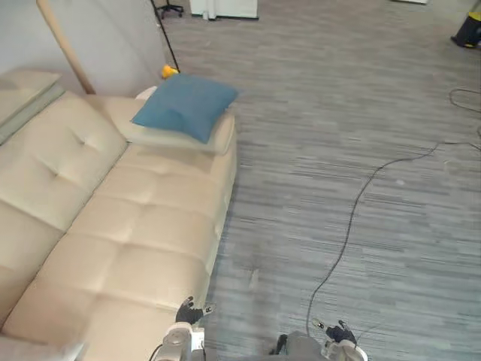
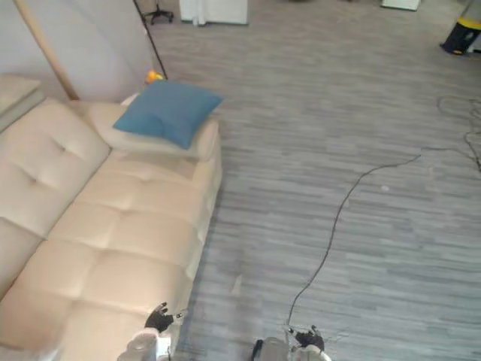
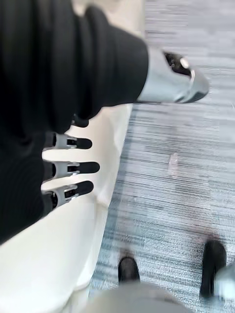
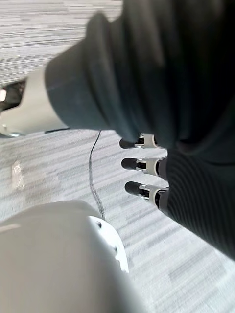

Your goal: Pick up cushions and gather them together orderly.

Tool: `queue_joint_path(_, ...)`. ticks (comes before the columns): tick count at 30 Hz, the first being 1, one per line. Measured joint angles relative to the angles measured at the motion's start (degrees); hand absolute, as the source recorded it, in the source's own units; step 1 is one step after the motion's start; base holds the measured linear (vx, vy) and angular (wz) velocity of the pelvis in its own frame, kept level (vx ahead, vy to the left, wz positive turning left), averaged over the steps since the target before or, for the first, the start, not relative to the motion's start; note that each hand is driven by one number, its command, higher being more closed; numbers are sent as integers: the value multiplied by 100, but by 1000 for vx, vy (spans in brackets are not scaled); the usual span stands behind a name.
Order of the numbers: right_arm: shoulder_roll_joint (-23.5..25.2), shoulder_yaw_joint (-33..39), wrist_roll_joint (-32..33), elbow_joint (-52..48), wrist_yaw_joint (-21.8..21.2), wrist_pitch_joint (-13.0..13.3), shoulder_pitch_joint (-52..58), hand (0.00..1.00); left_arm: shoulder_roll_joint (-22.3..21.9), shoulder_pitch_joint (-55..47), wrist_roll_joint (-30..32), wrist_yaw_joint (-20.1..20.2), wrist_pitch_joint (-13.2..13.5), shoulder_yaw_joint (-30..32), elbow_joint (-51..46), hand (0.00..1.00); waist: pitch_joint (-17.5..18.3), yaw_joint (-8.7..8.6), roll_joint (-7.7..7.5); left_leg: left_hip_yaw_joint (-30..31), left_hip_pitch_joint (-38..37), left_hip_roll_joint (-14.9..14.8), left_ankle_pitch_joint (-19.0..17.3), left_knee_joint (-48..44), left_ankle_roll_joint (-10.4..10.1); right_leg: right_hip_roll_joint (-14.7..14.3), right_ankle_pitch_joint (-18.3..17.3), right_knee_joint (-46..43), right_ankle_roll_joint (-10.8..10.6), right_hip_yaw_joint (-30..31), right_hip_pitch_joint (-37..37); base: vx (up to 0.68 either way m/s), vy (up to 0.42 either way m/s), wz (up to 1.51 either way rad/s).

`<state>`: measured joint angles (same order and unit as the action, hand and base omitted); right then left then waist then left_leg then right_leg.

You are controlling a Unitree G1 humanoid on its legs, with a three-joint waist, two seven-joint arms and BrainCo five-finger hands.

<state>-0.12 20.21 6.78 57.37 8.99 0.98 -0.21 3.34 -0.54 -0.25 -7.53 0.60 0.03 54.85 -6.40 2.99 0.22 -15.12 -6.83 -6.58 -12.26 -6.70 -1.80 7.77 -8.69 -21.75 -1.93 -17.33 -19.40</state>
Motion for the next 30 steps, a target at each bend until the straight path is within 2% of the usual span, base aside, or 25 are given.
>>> queue_joint_path(1,-22,2,-3,41,-1,-3,-15,0,59,-8,4,1,-6,4,81,0,4,-20,-96,31,-109,90,-25,33,-72,-58,971,622,229,173,74,468,-240,-47)
queue_joint_path(2,-125,46,-4,107,-2,-2,-40,0,9,0,6,-2,-14,2,192,0,-27,5,98,49,-197,-35,-35,51,-102,-239,971,642,365,211,163,392,-178,-64)
queue_joint_path(3,-232,135,-10,206,1,2,-98,0,-46,-21,7,14,-14,7,287,0,-56,37,257,178,-263,-106,56,-13,-249,-344,728,443,427,333,140,381,-170,-65)
queue_joint_path(4,-258,212,-10,266,-1,-34,-123,0,-86,-12,5,7,-19,13,330,0,-74,15,338,268,-327,-138,100,-86,-325,-363,577,317,450,357,158,339,-166,-46)
queue_joint_path(6,-282,365,-8,264,2,-49,-38,0,-174,-11,5,2,-19,47,326,0,-64,-32,398,488,-267,-192,194,-522,-470,-381,347,217,487,345,317,368,-181,6)
queue_joint_path(7,-266,414,-3,235,4,-54,84,0,-277,24,-2,7,11,134,226,0,-101,-49,330,806,160,-260,425,-1877,-722,-329,96,218,453,263,701,321,-167,37)
queue_joint_path(8,-213,302,18,202,10,-47,178,0,-339,23,-8,10,12,160,151,0,-151,-60,261,935,615,-344,725,-2934,-810,-304,-25,312,477,240,952,278,-121,41)
queue_joint_path(9,-227,210,24,191,20,-53,209,0,-400,9,-31,16,14,179,106,0,-170,-48,256,948,1033,-451,870,-3818,-728,-342,-120,403,512,203,1148,256,-62,24)
queue_joint_path(10,-239,149,24,189,37,-58,195,0,-434,-9,-117,32,22,169,-12,0,-188,-3,266,891,1592,-531,558,-4619,-521,-374,-244,517,597,192,1411,299,-36,6)
queue_joint_path(11,-229,152,23,201,55,-60,151,0,-421,-8,-166,32,30,169,-115,0,-199,51,243,727,1952,-521,330,-4718,-384,-374,-282,641,591,195,1613,250,-16,-3)
queue_joint_path(13,-230,162,24,211,71,-65,64,0,-399,-15,-224,25,44,167,-207,0,-210,84,246,334,2321,-417,156,-4046,-226,-357,-309,928,541,214,1927,192,10,-14)
queue_joint_path(14,-228,157,25,203,77,-69,16,0,-391,-31,-231,24,58,168,-250,0,-209,118,258,122,2427,-281,165,-3094,-176,-320,-358,1075,456,226,2106,282,60,-24)
queue_joint_path(16,-248,157,24,192,78,-66,9,0,-398,-41,-226,20,76,131,-251,0,-188,174,299,81,2393,11,507,-1323,-220,-318,-407,1333,324,267,2368,448,134,-28)
queue_joint_path(17,-268,157,24,213,80,-72,38,0,-396,-55,-223,22,78,107,-248,0,-160,236,342,131,2372,112,842,-433,-325,-382,-453,1522,211,343,2556,578,228,-37)
queue_joint_path(18,-275,159,24,225,83,-86,51,0,-388,-66,-226,25,77,95,-247,0,-128,305,393,203,2399,119,1157,-202,-215,-463,-521,1634,97,430,2703,538,226,-47)
queue_joint_path(19,-261,157,19,240,85,-104,47,0,-342,-66,-221,30,73,96,-239,0,-96,350,359,310,2356,171,1548,-279,-28,-431,-589,1648,-25,531,2807,580,213,-33)
queue_joint_path(20,-171,155,9,230,71,-125,40,0,-235,-63,-219,39,57,95,-225,0,0,315,87,305,2335,459,1361,-421,248,-181,-678,1572,-147,574,2932,608,152,-16)
queue_joint_path(21,-182,159,1,206,68,-125,90,0,-203,-43,-219,42,29,93,-229,0,7,317,-20,251,2284,596,1138,-576,386,20,-724,1161,-227,676,2835,700,185,-5)
queue_joint_path(23,-232,161,-10,206,60,-123,109,0,-191,-39,-219,42,19,73,-195,0,0,339,-29,150,1995,700,846,-715,422,251,-691,-333,-401,994,2372,555,169,-5)
queue_joint_path(24,-218,153,-12,201,55,-123,122,0,-177,-34,-219,48,-9,50,-161,0,-44,313,-38,154,1643,772,619,-719,455,449,-402,-1873,-878,1169,1809,528,137,7)
queue_joint_path(25,-185,125,-12,204,26,-125,157,0,-163,-41,-217,43,-49,47,-119,0,-63,304,-23,187,1294,810,432,-717,452,563,-344,-2813,-968,1189,1508,520,119,12)
queue_joint_path(26,-175,73,-21,201,18,-126,191,0,-165,-59,-216,41,-75,36,-110,0,-74,302,1,205,1031,814,353,-673,447,626,-396,-3155,-871,1138,1368,504,82,11)
queue_joint_path(27,-171,-2,-45,179,-1,-128,218,0,-170,-68,-215,41,-96,-3,-109,0,-73,300,43,229,610,808,334,-446,446,681,-537,-3232,-666,930,1154,490,38,13)
queue_joint_path(28,-212,-11,-64,130,-15,-121,188,0,-184,-79,-214,37,-96,-14,-96,0,-84,279,122,263,308,742,335,-230,445,678,-662,-2882,-470,658,1024,478,15,14)
queue_joint_path(30,-221,-10,-68,45,-23,-89,103,0,-161,-77,-215,29,-95,-104,-67,0,-132,217,226,356,24,576,334,-42,445,560,-696,-1686,-331,271,726,458,-80,31)
